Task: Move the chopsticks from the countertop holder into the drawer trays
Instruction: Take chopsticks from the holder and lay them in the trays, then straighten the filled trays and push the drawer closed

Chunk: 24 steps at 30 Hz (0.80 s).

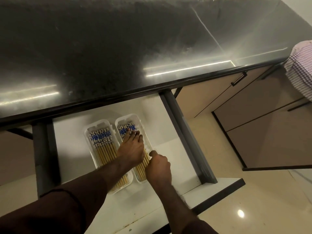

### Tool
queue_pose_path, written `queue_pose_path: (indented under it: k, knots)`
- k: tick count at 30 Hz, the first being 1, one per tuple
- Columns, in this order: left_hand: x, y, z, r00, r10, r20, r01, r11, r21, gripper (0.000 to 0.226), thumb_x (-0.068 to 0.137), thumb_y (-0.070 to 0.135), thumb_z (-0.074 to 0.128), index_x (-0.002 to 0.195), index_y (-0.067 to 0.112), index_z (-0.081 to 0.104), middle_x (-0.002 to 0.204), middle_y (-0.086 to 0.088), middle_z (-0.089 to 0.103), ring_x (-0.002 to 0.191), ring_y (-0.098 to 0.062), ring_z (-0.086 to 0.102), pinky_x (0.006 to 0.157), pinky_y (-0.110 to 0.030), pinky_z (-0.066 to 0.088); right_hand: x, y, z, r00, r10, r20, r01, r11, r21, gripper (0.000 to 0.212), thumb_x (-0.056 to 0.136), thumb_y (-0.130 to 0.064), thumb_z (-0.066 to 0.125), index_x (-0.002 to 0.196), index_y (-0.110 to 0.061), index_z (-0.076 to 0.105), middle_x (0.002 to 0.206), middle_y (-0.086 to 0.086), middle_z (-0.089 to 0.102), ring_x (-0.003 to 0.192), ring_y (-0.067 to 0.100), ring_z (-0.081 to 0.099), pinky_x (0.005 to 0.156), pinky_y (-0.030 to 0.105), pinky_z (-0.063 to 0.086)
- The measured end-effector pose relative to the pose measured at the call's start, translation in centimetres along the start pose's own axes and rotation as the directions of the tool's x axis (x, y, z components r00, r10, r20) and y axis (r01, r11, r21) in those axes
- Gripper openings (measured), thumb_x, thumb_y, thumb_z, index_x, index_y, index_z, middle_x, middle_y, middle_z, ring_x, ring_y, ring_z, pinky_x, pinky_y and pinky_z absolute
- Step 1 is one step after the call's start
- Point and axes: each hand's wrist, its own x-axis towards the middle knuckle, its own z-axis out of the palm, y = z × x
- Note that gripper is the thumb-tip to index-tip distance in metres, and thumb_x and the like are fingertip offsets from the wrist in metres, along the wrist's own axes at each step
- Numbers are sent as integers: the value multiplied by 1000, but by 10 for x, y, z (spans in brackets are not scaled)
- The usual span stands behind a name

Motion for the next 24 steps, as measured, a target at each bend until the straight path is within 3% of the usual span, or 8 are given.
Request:
queue_pose_path:
  k: [13, 21, 24]
  knots:
    - [-72, 4, -24, 977, -71, -200, 30, 979, -199, 71, 99, 42, 36, 153, 8, 6, 162, -12, 10, 150, -27, 4, 114, -43, -16, -41, 6, -26, 996, -6, -89, 10, 999, 40, 34, 92, -34, 61, 124, -23, 58, 121, -2, 67, 94, 18, 71, 81, 30, 60]
    - [-129, 13, -29, 922, -227, -312, 127, 942, -310, 74, 98, 41, 44, 153, 6, 10, 161, -15, 13, 150, -31, 7, 118, -44, -10, -72, 12, -46, 963, -232, -138, 226, 973, -53, 31, 94, -27, 57, 123, -17, 59, 115, 5, 70, 96, 23, 71, 80, 35, 61]
    - [-156, 20, -24, 906, -261, -333, 169, 944, -282, 74, 92, 38, 57, 148, 1, 27, 155, -21, 28, 145, -37, 23, 118, -48, 1, -88, 26, -51, 928, -327, -181, 318, 945, -79, 29, 95, -26, 56, 122, -15, 59, 114, 7, 70, 96, 26, 71, 78, 37, 61]
